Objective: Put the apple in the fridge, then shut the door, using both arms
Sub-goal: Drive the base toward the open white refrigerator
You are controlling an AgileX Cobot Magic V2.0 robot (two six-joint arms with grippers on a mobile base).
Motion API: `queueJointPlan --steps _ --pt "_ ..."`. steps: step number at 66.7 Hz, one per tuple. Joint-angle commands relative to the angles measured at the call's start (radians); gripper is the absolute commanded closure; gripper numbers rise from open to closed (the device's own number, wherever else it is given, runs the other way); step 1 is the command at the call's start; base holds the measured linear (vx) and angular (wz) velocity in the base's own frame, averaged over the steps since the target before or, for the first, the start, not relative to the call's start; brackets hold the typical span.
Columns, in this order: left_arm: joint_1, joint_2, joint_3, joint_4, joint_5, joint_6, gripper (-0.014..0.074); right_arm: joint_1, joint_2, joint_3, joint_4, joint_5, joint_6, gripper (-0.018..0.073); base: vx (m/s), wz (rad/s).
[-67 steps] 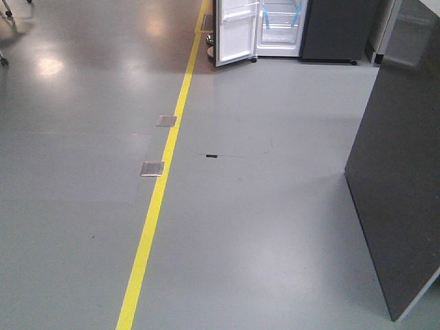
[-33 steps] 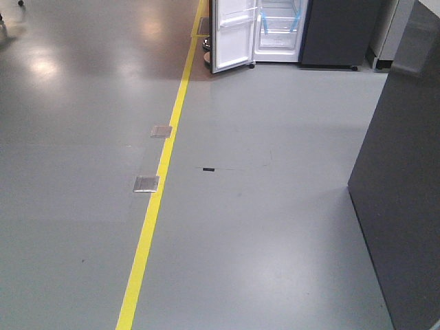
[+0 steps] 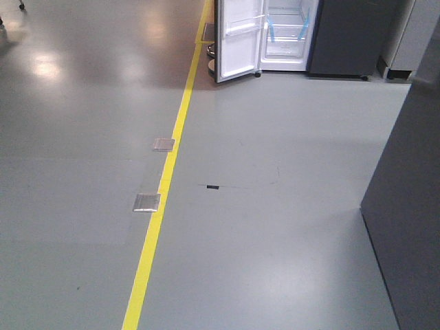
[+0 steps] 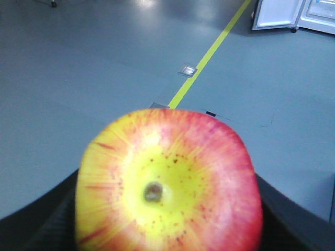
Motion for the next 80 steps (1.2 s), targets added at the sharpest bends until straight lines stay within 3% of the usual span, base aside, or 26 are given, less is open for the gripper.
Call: queueJointPlan --steps 1,80 --pt "-0.008 -0.015 0.028 -0.008 -0.07 -0.004 0.0602 -0.004 0.008 -0.023 0.025 -0.066 -0.007 0.0482 0.28 0.08" --pt "-0.006 -0.015 0.028 -0.008 -0.07 -0.004 0.0602 -0.004 0.008 -0.023 0.025 -0.065 -0.007 0.0482 0.29 0.01"
